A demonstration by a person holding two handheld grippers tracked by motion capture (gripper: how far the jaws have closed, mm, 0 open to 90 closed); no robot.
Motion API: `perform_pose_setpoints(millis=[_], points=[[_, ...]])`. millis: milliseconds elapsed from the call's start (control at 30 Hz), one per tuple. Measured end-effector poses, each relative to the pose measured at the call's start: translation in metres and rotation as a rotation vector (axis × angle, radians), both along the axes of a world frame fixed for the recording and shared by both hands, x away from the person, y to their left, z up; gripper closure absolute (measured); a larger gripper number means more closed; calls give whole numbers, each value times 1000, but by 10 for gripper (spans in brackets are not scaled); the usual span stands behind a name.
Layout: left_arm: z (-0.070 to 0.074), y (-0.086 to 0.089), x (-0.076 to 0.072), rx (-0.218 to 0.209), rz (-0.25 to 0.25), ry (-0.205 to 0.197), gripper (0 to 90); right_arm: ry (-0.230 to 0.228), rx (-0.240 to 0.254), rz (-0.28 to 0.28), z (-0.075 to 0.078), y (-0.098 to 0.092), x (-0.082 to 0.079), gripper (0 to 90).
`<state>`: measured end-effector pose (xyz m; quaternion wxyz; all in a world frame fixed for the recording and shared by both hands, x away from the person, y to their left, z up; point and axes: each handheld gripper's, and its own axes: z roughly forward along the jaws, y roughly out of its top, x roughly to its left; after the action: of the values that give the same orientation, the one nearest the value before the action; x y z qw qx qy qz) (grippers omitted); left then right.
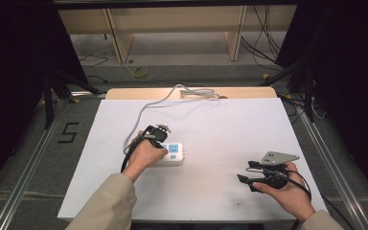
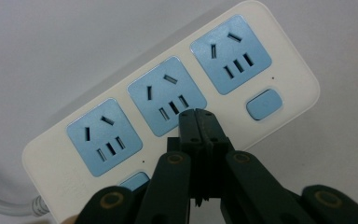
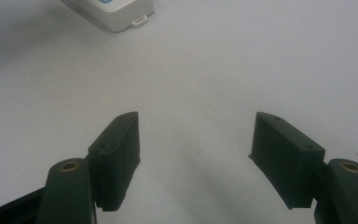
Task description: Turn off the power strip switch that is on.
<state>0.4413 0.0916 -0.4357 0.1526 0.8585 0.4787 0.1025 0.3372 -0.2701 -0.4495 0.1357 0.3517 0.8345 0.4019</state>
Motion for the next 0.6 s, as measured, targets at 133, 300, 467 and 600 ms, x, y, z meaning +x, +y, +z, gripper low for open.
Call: perform_pose_setpoints(millis=[133, 300, 467, 600], points=[[1, 1, 2, -3, 0, 18, 900, 1, 0, -2, 0, 0, 0, 329], [1, 0, 3, -2, 5, 24, 900, 3, -1, -1, 0, 0, 0, 329], [1, -2, 5, 16, 3, 40, 900, 4, -1, -2, 0, 0, 0, 329], [1, -3, 5, 32, -3, 41, 900, 6, -2, -3, 0, 0, 0, 329]])
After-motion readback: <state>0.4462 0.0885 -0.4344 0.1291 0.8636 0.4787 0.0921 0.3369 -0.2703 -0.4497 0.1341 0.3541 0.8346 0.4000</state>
